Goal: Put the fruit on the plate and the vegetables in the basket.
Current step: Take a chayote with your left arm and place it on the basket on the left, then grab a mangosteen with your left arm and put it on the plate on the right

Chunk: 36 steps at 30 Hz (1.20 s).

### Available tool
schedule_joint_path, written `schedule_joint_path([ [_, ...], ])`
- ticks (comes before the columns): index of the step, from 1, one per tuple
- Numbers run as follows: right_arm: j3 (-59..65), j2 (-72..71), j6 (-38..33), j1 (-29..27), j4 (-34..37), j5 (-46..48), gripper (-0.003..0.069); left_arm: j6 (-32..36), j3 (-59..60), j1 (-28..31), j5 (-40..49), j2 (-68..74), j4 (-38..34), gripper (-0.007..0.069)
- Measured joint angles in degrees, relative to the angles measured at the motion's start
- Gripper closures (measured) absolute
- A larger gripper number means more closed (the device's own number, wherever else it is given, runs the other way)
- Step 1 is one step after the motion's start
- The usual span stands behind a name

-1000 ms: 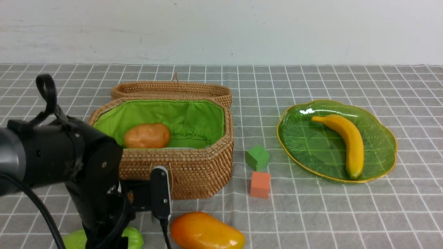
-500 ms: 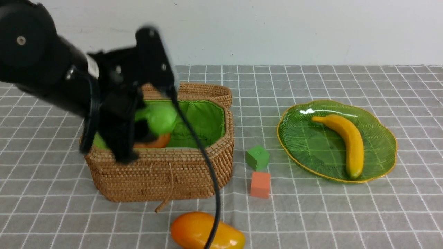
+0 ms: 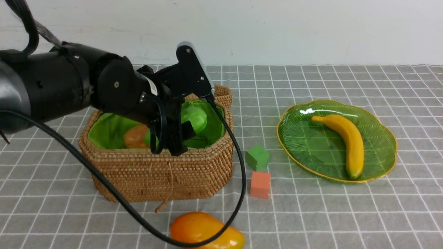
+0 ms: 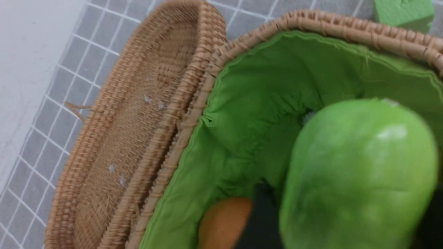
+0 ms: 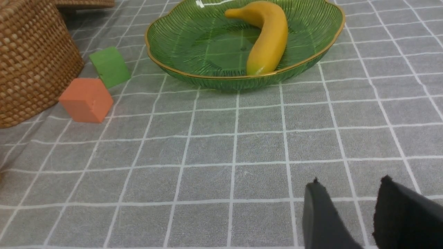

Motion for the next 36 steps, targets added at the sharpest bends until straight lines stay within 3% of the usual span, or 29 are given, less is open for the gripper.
schedule_joint_path([
  [2,0.0,0.0,0.0,0.0,0.0,0.0,0.0419,0.0,0.0,0.0,1.6,-0.9,0.0,-0.0029],
  [8,0.0,0.0,0.0,0.0,0.0,0.0,0.0419,-3.4,0.0,-0.3,12.4,-8.2,-3.2,-0.0015],
  [12,0.0,0.0,0.0,0.0,0.0,0.0,0.0419,-21.6,-0.2,-0.9,32.0,-15.6,-11.9,0.0031],
  [16,0.0,0.0,0.0,0.0,0.0,0.0,0.0419,-32.9,3.5,-2.6,43.1,-16.4,-16.7,0.0039],
  [19,0.0,0.0,0.0,0.0,0.0,0.0,0.0419,-34.0,8.6,-6.5,41.8,-16.3,-17.7,0.0039],
  [21,0.0,0.0,0.0,0.0,0.0,0.0,0.0419,-35.7,15.0,-13.9,34.2,-15.5,-17.4,0.0039],
  [23,0.0,0.0,0.0,0.0,0.0,0.0,0.0419,-37.6,16.5,-16.3,31.3,-15.0,-16.2,0.0039],
  [26,0.0,0.0,0.0,0.0,0.0,0.0,0.0419,-48.6,17.7,-22.1,24.5,-13.3,-9.5,0.0039],
  [28,0.0,0.0,0.0,0.0,0.0,0.0,0.0419,-52.1,17.7,-23.4,23.0,-12.9,-6.7,0.0039],
  [29,0.0,0.0,0.0,0.0,0.0,0.0,0.0419,-57.5,17.7,-24.7,21.8,-12.2,-2.8,0.0039],
  [33,0.0,0.0,0.0,0.0,0.0,0.0,0.0419,-70.4,17.7,-25.4,21.6,-9.5,6.0,0.0039],
  [36,0.0,0.0,0.0,0.0,0.0,0.0,0.0419,-76.0,17.7,-25.4,21.4,-7.0,8.7,0.0039],
])
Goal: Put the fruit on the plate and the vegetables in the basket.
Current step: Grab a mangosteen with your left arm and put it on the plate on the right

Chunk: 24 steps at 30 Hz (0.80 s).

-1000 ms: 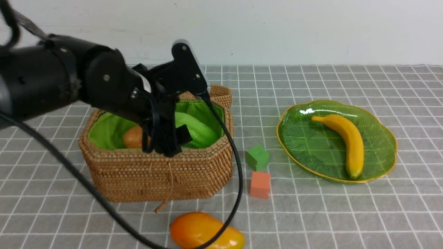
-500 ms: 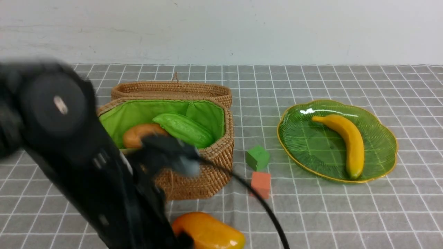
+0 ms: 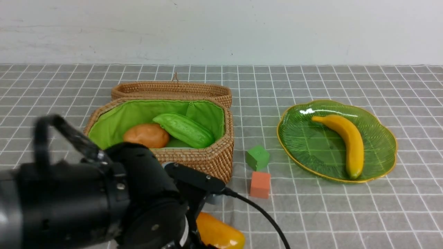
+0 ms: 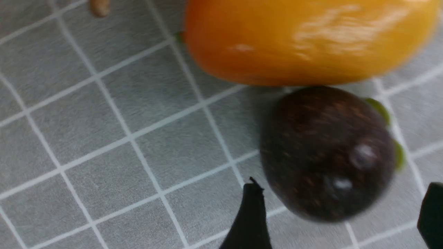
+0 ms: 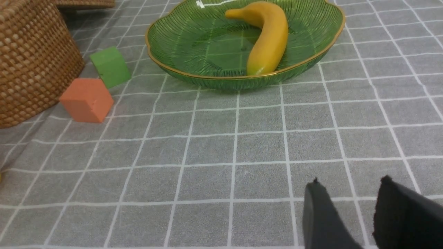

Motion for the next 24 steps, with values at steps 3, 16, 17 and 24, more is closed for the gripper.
schedule_joint_path([
  [3,0.0,0.0,0.0,0.0,0.0,0.0,0.0419,-1.1,0.0,0.0,-1.9,3.2,-1.3,0.0039],
  [16,0.0,0.0,0.0,0.0,0.0,0.0,0.0419,8.4,-0.3,0.0,1.3,9.1,-6.4,0.0218],
  [17,0.0,0.0,0.0,0.0,0.0,0.0,0.0419,9.5,-0.5,0.0,2.3,9.1,-7.0,0.0272],
  [24,0.0,0.0,0.0,0.0,0.0,0.0,0.0419,12.3,-1.4,0.0,4.2,5.5,-9.3,0.0638],
])
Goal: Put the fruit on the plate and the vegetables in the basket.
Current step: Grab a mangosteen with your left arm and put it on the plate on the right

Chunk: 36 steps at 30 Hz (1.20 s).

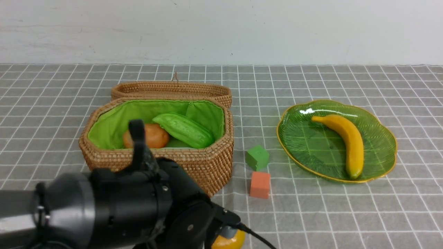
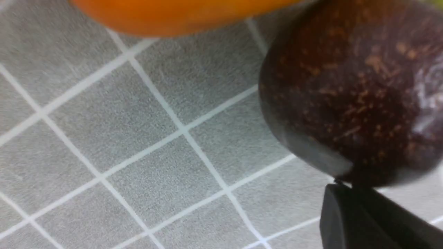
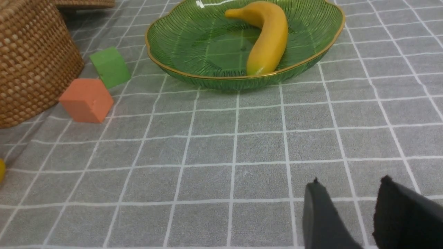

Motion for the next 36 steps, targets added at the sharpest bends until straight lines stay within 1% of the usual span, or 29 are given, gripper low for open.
schedule_joint_path([
  [7,0.0,0.0,0.0,0.0,0.0,0.0,0.0419,-0.6,-0.1,0.0,1.6,-8.0,0.6,0.0638],
  [9,0.0,0.0,0.0,0.0,0.0,0.0,0.0419,-0.6,-0.1,0.0,1.5,-9.4,1.7,0.0637],
  [13,0.0,0.0,0.0,0.0,0.0,0.0,0.0419,-0.6,-0.1,0.0,-0.5,-11.1,6.0,0.0574],
  [14,0.0,0.0,0.0,0.0,0.0,0.0,0.0419,-0.6,-0.1,0.0,-1.5,-11.1,7.0,0.0536],
  [16,0.0,0.0,0.0,0.0,0.0,0.0,0.0419,-0.6,-0.1,0.0,-3.8,-10.8,8.9,0.041],
  [18,0.0,0.0,0.0,0.0,0.0,0.0,0.0419,-0.6,-0.1,0.0,-4.7,-10.5,8.9,0.0314],
  [19,0.0,0.0,0.0,0.0,0.0,0.0,0.0419,-0.7,-0.1,0.0,-5.8,-9.9,8.7,0.021],
  [21,0.0,0.0,0.0,0.0,0.0,0.0,0.0419,-0.7,-0.1,0.0,-6.9,-9.0,6.8,0.0063],
  [23,0.0,0.0,0.0,0.0,0.0,0.0,0.0419,-0.7,-0.1,0.0,-8.0,-7.8,4.7,-0.0008],
  [24,0.0,0.0,0.0,0.0,0.0,0.0,0.0419,-0.7,-0.1,0.0,-8.7,-7.0,3.7,-0.0027],
  [26,0.0,0.0,0.0,0.0,0.0,0.0,0.0419,-0.8,-0.1,0.0,-10.2,-4.9,2.7,-0.0043],
  [29,0.0,0.0,0.0,0.0,0.0,0.0,0.0419,-0.8,-0.1,0.0,-11.8,-2.0,2.6,-0.0039],
  [33,0.0,0.0,0.0,0.0,0.0,0.0,0.0419,-0.8,-0.1,0.0,-11.8,2.1,2.6,0.0002],
  [34,0.0,0.0,0.0,0.0,0.0,0.0,0.0419,-0.8,-0.1,0.0,-11.5,3.5,2.2,0.0032],
  [36,0.0,0.0,0.0,0.0,0.0,0.0,0.0419,-0.8,-0.3,0.0,-11.0,3.9,2.2,0.0057],
])
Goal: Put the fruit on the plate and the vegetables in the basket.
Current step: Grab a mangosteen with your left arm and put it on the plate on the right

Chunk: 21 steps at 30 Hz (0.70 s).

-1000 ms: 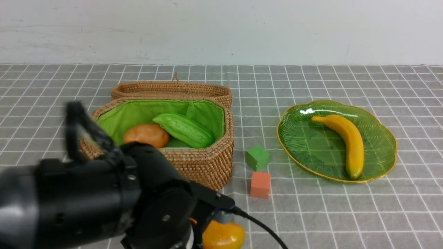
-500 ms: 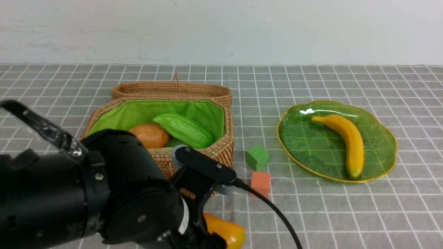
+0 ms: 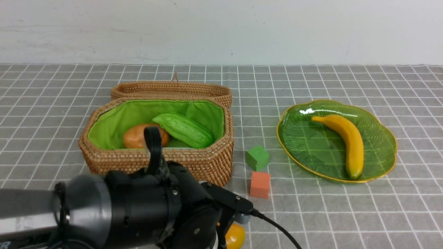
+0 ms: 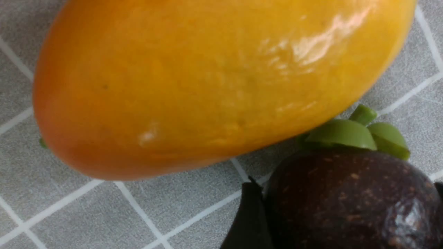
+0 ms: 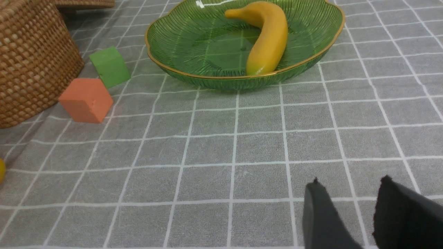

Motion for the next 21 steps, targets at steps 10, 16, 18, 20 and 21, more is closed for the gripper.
schedule_joint_path([
  [10,0.0,0.0,0.0,0.0,0.0,0.0,0.0419,1.7,-2.1,0.0,7.7,0.1,-1.6,0.0061],
  [16,0.0,0.0,0.0,0.0,0.0,0.0,0.0419,13.4,-12.1,0.0,13.2,-0.1,-7.3,0.0061],
  [18,0.0,0.0,0.0,0.0,0.0,0.0,0.0419,18.9,-17.8,0.0,11.0,-0.1,-8.8,0.0061],
  [20,0.0,0.0,0.0,0.0,0.0,0.0,0.0419,22.3,-20.6,0.0,7.2,-0.1,-9.3,0.0061],
  [21,0.0,0.0,0.0,0.0,0.0,0.0,0.0419,25.7,-23.7,0.0,-0.3,0.1,-9.5,0.0061],
])
